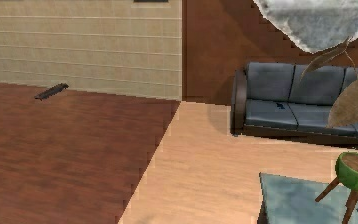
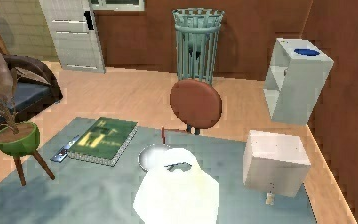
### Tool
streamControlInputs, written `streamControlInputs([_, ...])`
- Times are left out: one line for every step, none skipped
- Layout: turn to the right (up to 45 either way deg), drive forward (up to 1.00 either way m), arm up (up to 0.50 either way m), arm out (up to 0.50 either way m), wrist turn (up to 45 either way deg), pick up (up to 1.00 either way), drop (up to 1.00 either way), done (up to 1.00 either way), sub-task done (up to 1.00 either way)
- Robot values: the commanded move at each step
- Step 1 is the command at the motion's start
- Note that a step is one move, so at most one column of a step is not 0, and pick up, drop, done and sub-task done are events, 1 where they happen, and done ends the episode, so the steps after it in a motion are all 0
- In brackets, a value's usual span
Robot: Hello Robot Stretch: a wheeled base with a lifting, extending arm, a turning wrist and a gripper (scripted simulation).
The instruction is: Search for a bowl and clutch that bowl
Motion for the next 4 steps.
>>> streamControlInputs([0.0,0.00,0.24,0.00,0.0,0.00,0.00,0.00,0.00])
streamControlInputs([0.0,0.00,0.00,0.34,0.0,0.00,0.00,0.00,0.00])
streamControlInputs([0.0,0.00,0.00,0.00,45.0,0.00,0.00,0.00,0.00])
streamControlInputs([0.0,0.00,0.00,0.00,45.0,0.00,0.00,0.00,0.00])
